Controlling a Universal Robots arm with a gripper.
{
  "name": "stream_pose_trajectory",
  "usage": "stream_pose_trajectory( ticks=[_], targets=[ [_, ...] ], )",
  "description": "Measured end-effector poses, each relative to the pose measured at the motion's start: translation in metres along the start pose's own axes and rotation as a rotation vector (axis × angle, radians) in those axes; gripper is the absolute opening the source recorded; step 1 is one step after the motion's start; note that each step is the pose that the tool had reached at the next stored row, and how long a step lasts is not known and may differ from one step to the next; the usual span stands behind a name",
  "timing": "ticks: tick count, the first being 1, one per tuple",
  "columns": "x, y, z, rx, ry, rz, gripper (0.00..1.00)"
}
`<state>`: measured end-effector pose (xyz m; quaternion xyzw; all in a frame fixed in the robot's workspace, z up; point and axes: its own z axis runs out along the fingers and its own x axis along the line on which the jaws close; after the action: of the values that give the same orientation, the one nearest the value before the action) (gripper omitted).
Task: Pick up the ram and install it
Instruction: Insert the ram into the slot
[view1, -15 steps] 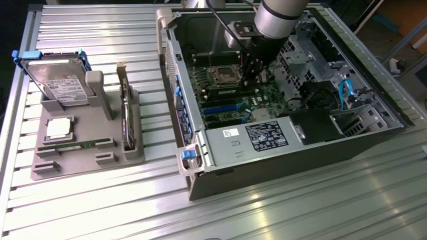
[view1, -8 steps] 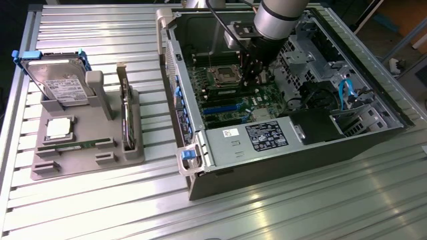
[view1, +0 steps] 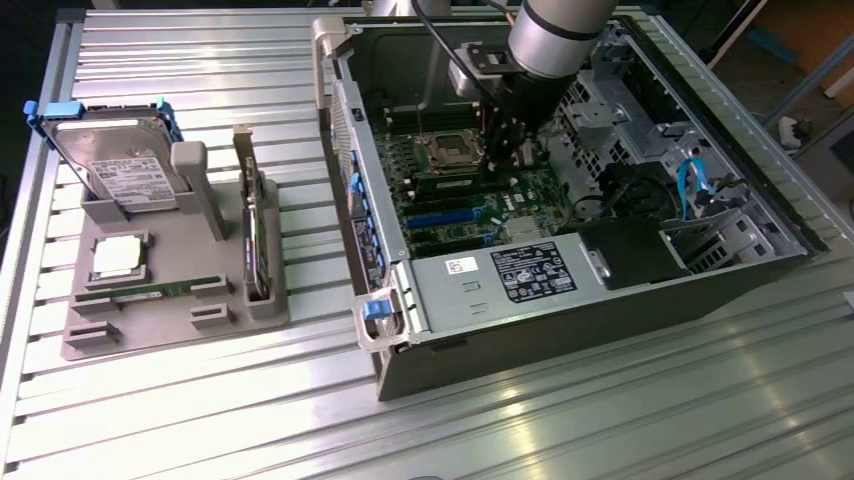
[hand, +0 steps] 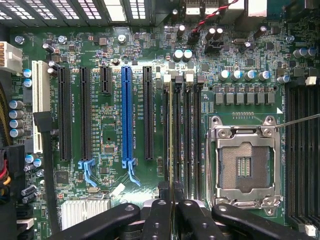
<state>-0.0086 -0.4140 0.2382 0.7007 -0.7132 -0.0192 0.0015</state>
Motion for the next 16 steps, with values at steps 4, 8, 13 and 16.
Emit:
stream_pose_trajectory(
  ticks=[4, 8, 13, 16],
  targets=[
    [0.0000, -0.0006, 0.0000, 0.0000, 0.0000, 0.000, 0.12],
    [0.0000, -0.0008, 0.0000, 0.0000, 0.0000, 0.000, 0.12],
    [0.0003, -0.0008, 0.0000, 0.0000, 0.0001, 0.000, 0.12],
    [0.0004, -0.0008, 0.0001, 0.0000, 0.0001, 0.000, 0.12]
  ],
)
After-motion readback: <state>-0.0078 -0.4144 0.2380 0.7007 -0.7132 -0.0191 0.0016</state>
